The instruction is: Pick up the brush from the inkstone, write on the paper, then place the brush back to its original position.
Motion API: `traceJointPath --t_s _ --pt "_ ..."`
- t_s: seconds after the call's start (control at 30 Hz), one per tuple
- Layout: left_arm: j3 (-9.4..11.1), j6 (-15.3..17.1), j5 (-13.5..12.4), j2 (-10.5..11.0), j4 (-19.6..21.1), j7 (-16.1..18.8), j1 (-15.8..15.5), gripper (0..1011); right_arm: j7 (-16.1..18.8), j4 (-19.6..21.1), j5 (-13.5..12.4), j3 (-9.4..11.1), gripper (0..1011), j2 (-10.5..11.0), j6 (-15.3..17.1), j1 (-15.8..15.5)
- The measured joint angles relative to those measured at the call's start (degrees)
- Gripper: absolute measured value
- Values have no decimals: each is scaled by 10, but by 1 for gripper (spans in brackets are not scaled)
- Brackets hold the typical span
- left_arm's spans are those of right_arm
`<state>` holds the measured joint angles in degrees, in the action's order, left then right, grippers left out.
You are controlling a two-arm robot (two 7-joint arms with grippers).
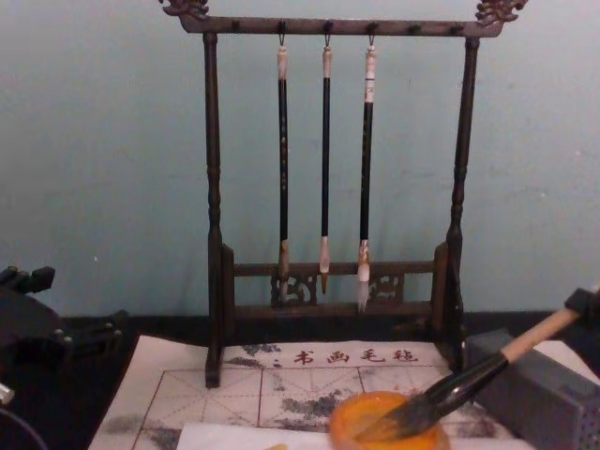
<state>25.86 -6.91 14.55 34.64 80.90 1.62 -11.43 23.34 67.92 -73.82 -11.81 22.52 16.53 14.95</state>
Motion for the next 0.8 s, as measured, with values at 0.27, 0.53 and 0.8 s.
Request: traceJointPath --t_s 0.27,0.53,0.8 --pt "0 0 0 0 0 0 0 1001 2 8 -33 3 184 5 9 -2" --pt "0 0 0 0 0 0 0 1001 1 18 -64 7 184 12 20 -6" --pt "0 0 0 0 0 0 0 1001 0 32 -91 12 184 26 26 -12"
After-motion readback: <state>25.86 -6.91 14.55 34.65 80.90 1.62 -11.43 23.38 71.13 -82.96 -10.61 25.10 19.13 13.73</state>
